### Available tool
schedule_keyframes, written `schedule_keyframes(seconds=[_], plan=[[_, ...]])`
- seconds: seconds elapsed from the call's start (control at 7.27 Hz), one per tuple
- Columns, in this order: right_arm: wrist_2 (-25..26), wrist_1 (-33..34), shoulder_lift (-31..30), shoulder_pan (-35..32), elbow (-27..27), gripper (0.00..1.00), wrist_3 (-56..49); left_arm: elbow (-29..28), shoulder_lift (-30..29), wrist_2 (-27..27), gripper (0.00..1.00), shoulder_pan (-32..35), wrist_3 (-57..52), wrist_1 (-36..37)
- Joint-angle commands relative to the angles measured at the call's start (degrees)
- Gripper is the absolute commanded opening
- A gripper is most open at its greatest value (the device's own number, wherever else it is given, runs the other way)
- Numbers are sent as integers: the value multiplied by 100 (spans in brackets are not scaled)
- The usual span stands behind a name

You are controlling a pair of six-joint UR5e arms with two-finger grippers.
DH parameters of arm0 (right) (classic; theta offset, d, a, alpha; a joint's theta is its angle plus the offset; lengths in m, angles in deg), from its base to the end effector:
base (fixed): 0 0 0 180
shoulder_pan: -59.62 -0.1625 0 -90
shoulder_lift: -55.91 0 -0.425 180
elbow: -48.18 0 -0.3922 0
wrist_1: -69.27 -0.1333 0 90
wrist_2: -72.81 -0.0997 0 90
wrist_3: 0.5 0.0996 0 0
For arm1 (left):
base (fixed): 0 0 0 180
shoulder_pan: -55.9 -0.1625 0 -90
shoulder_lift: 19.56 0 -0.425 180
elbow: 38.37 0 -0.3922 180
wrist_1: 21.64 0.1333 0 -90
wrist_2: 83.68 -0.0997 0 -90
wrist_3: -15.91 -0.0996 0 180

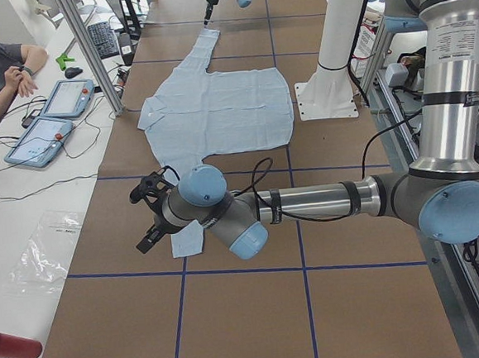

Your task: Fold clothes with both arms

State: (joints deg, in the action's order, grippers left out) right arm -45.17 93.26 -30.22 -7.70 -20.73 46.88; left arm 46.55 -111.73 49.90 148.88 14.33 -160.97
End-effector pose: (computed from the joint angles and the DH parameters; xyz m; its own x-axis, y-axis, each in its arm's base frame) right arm -0.1265 -0.5272 0.6856 0.6465 -0.0038 0.7629 -0.3274 0.9018 0.2820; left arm -0.0920 -0.5247 0.5846 0.7501 0.4799 -0.4551 0.0152 0.6755 0.7372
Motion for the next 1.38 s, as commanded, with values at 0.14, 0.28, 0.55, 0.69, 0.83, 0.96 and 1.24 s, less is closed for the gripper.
schedule_keyframes(seconds=[0.14, 0.28, 0.55, 0.69, 0.83, 0.96, 1.24], plan=[[21, -105, 290, 8, 387, 61, 0, 7, 59, 1, 100, 0, 0, -41], [73, -131, 290, 17, 518, 61, -9, 7, 59, 1, 100, 0, 0, -41], [144, -140, 263, 43, 536, 61, -9, -2, 59, -8, 100, 0, -9, -41], [240, -140, 263, 95, 536, 59, -1, -2, 59, -8, 100, 0, -9, -41], [249, -140, 263, 122, 528, 57, -1, -2, 59, -8, 100, 0, -9, -41], [250, -149, 263, 148, 528, 56, -1, -2, 59, -8, 100, 0, -9, -41], [250, -149, 263, 175, 528, 55, -1, -2, 67, -8, 100, 0, -9, -41]])
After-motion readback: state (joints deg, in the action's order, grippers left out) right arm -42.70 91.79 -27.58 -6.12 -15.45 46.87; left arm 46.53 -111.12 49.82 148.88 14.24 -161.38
